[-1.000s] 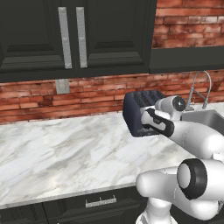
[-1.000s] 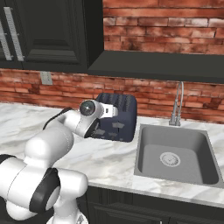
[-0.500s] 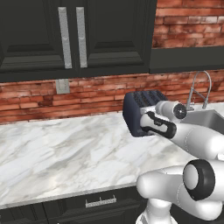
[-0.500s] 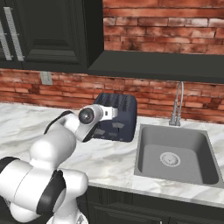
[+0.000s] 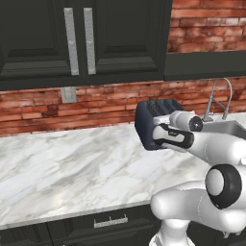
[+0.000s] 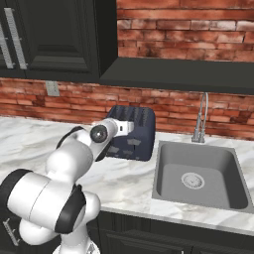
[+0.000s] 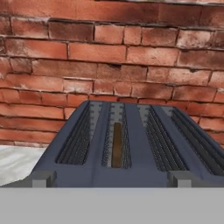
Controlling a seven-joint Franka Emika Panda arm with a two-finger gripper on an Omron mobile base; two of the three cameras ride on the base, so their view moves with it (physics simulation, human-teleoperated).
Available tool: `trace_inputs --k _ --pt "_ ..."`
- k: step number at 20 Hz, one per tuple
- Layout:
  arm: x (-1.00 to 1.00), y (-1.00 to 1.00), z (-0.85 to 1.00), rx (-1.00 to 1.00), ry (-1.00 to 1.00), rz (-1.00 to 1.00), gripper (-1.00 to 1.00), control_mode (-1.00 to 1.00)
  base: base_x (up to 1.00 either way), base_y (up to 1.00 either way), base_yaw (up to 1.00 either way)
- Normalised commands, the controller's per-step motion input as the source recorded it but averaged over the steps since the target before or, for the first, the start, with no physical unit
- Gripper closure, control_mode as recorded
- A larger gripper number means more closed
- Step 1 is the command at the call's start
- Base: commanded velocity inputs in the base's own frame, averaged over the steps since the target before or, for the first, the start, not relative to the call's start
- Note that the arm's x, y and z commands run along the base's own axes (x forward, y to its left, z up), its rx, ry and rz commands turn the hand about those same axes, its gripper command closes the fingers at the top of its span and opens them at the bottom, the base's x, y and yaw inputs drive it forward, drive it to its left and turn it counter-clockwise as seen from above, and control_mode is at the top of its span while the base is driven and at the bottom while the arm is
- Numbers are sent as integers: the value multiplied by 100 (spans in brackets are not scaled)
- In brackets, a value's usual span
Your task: Start the toaster. Once the lever pops up, take the bread to the plate on the dining counter.
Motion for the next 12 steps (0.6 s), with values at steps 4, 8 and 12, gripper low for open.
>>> trace_inputs --k 4,8,12 --pt "10 -7 6 3 0 0 -100 -100 0 0 0" --pt "11 -8 4 4 0 0 -100 -100 0 0 0" --pt "19 -2 0 2 0 0 -100 -100 0 0 0"
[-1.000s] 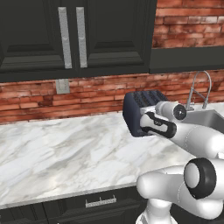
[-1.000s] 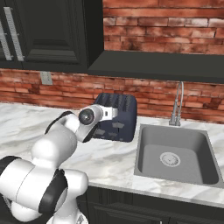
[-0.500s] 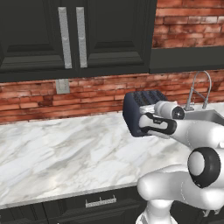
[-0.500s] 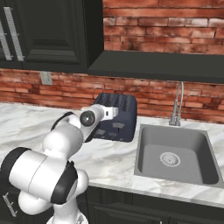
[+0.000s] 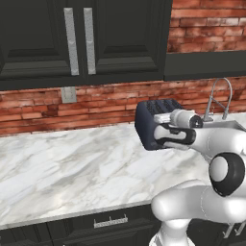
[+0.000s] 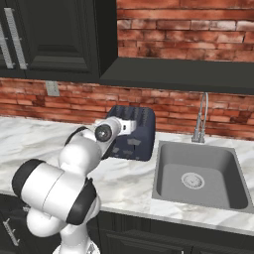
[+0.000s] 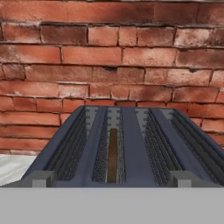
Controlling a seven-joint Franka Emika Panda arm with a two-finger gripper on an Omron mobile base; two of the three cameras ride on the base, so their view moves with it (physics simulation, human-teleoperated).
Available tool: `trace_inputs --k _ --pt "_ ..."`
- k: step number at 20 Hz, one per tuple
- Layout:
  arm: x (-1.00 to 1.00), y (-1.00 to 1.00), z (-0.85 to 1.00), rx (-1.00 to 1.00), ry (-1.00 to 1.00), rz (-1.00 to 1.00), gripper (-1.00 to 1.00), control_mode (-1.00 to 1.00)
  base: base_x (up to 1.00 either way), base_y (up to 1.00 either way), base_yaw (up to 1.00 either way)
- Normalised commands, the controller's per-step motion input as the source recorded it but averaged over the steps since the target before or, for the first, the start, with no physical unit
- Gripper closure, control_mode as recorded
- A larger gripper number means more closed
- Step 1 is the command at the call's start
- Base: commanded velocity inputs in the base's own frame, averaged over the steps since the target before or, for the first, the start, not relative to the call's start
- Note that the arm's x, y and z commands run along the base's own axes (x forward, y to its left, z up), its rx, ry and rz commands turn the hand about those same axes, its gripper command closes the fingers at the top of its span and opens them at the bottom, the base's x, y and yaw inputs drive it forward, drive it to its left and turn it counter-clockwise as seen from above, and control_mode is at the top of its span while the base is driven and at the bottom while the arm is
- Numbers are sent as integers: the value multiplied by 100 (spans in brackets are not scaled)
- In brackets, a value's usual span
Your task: Start the toaster. Once the lever pops up, take the bread to the plate on the dining counter.
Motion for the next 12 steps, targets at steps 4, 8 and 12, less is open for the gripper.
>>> trace_inputs --k 4,8,12 --pt "24 0 0 0 0 0 -100 -100 0 0 0" --pt "14 0 0 0 0 0 -100 -100 0 0 0" --pt "8 0 0 0 0 -2 -100 -100 0 0 0"
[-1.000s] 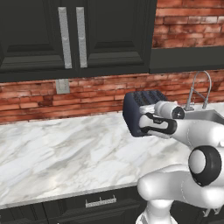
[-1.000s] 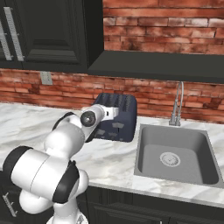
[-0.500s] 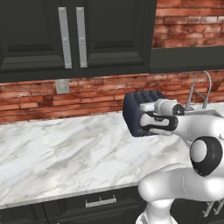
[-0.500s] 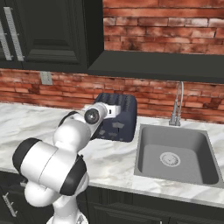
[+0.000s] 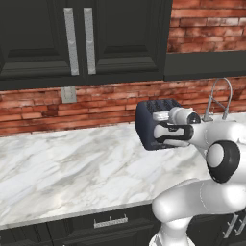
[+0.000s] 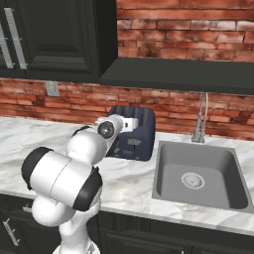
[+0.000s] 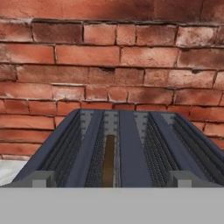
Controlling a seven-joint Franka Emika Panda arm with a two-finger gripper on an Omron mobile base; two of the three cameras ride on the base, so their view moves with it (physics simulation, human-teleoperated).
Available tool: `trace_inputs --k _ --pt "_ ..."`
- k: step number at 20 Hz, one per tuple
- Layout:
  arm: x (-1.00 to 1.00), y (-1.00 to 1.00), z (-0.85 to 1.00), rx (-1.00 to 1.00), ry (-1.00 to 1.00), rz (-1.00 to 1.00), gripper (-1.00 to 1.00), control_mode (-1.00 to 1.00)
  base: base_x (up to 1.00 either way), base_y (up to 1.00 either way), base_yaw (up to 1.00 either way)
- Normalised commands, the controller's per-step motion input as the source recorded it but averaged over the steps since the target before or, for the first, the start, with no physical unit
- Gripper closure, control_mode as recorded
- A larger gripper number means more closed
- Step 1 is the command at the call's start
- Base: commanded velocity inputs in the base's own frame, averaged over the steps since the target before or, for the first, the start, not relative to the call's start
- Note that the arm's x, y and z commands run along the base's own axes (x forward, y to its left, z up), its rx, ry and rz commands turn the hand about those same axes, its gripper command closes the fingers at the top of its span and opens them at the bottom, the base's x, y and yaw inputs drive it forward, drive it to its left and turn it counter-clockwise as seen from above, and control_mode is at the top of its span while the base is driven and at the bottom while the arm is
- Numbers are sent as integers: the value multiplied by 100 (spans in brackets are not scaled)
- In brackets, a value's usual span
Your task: Start the toaster. Once the lever pops up, take the bread to the plate on the dining counter.
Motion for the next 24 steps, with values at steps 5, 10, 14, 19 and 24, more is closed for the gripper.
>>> trace_inputs --k 5,10,14,19,24 --pt "8 1 0 0 0 -3 -100 -100 0 0 0" --pt "0 9 0 0 0 0 -100 -100 0 0 0" --pt "1 21 0 0 0 0 -100 -100 0 0 0" --pt "0 4 0 0 0 1 -100 -100 0 0 0" --pt "0 -6 0 2 0 0 -100 -100 0 0 0"
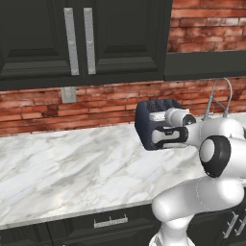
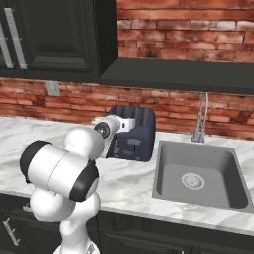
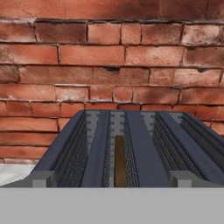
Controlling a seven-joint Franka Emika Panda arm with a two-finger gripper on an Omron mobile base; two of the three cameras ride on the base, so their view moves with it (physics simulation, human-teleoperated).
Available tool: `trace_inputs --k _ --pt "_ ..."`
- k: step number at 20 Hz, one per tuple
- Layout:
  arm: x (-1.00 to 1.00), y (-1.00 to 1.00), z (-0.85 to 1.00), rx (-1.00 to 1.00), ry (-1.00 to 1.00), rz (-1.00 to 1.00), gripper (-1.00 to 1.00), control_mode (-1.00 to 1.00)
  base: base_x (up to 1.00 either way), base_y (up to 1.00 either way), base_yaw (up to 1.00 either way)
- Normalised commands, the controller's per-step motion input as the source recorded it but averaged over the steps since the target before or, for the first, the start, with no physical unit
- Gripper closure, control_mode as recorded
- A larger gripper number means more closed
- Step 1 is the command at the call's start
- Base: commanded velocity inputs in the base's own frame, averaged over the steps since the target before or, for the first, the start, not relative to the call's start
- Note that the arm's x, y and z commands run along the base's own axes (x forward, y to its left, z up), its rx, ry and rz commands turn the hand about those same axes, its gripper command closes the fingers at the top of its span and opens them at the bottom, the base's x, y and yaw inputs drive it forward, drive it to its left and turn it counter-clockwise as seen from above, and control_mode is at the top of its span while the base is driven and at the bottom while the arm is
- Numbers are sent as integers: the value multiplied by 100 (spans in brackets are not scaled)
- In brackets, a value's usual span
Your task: Start the toaster. Once the lever pops up, take the bread to the plate on the dining counter.
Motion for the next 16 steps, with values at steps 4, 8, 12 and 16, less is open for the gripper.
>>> trace_inputs --k 4,8,12,16 --pt "0 -19 0 5 0 0 -100 -100 0 0 0" --pt "0 -16 0 4 0 0 -100 -100 0 0 0" --pt "0 -1 0 0 0 0 -100 -100 0 0 0" --pt "0 0 0 0 0 0 -100 -100 0 0 0"
